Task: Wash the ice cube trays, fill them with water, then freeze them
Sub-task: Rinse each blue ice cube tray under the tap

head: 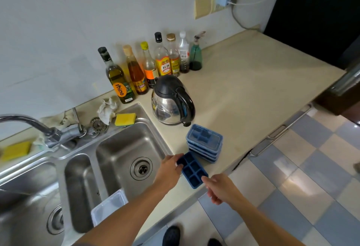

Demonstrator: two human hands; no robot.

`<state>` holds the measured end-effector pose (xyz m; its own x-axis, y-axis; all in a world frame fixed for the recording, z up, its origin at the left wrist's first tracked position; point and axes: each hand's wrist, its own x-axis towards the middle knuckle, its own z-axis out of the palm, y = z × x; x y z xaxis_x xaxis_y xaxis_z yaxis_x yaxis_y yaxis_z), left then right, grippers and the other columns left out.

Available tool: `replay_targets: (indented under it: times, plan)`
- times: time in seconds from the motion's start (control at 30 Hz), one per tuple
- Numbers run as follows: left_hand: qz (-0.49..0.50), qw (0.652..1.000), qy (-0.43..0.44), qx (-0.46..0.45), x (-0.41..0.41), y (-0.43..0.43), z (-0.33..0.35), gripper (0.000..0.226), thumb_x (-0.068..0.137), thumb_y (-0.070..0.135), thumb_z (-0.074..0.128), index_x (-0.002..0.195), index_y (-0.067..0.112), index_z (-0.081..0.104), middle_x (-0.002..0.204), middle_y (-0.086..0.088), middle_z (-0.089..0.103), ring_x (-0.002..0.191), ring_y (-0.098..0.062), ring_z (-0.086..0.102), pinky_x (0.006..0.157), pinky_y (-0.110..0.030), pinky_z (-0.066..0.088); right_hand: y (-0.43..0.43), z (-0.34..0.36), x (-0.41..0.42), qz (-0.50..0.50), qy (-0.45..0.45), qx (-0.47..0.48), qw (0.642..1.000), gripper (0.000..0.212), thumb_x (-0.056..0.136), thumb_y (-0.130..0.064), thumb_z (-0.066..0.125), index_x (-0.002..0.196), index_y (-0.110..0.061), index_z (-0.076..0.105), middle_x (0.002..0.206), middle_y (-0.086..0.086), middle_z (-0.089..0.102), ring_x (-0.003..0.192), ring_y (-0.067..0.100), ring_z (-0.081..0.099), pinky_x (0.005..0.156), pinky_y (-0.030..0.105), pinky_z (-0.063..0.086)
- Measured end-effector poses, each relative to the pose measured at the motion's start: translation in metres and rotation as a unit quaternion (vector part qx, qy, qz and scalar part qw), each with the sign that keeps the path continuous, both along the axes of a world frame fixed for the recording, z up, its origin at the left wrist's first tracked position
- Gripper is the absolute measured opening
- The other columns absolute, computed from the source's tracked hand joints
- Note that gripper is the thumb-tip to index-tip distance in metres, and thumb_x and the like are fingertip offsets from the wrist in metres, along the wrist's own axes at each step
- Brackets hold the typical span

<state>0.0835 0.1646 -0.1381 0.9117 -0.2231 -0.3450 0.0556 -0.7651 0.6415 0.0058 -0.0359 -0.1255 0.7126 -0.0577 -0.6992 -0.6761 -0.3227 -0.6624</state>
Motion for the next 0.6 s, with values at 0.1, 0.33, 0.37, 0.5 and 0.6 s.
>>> replay_targets:
  times: [0.1,0.33,0.37,0.5,0.6]
  plan:
    - [-0.006,1.000,0.008,-0.004,0.002,0.002,-0.002,0.043,0.103,0.021,0.051,0.145,0.031,0.052,0.135,-0.003,0.053,0.119,-0.017,0.053,0.096,-0.022,0.036,-0.007,0.010,0.008,0.008,-0.046,-0.082,0.996,0.043,0.097,-0.046,0.058,0.077,-0.008,0.058,0.061,0.005,0.064,0.047,0.014,0.057,0.049,0.028,0.049]
    - [0.034,0.999,-0.011,-0.010,0.012,0.000,0.024,0.039,0.104,0.029,0.053,0.141,0.018,0.055,0.135,-0.006,0.059,0.116,-0.017,0.059,0.094,-0.021,0.041,-0.032,0.065,0.036,-0.063,-0.258,-0.162,0.950,0.058,0.084,-0.059,0.071,0.127,-0.030,0.047,0.122,-0.010,0.047,0.098,0.005,0.054,0.070,0.020,0.044]
    - [0.040,0.999,-0.008,-0.014,0.013,0.000,0.029,0.036,0.103,0.028,0.054,0.138,0.017,0.058,0.134,-0.006,0.061,0.115,-0.017,0.061,0.093,-0.021,0.043,-0.034,0.070,0.039,-0.043,-0.286,-0.177,0.941,0.063,0.084,-0.059,0.072,0.132,-0.028,0.045,0.125,-0.011,0.042,0.102,0.007,0.051,0.076,0.022,0.043]
    - [0.057,0.997,-0.008,-0.042,0.013,0.003,0.051,0.029,0.102,0.024,0.056,0.127,0.013,0.066,0.122,-0.004,0.070,0.107,-0.014,0.066,0.090,-0.023,0.048,-0.034,0.083,0.057,0.128,-0.350,-0.247,0.894,0.070,0.087,-0.053,0.071,0.142,-0.022,0.041,0.137,-0.006,0.040,0.122,0.013,0.040,0.097,0.028,0.040]
    - [0.053,0.997,-0.019,-0.048,0.007,0.009,0.065,0.025,0.102,0.024,0.056,0.122,0.017,0.068,0.112,0.006,0.071,0.097,-0.006,0.066,0.082,-0.016,0.049,-0.030,0.085,0.069,0.208,-0.334,-0.293,0.871,0.073,0.091,-0.050,0.069,0.151,-0.022,0.036,0.152,-0.001,0.039,0.139,0.021,0.037,0.111,0.038,0.038]
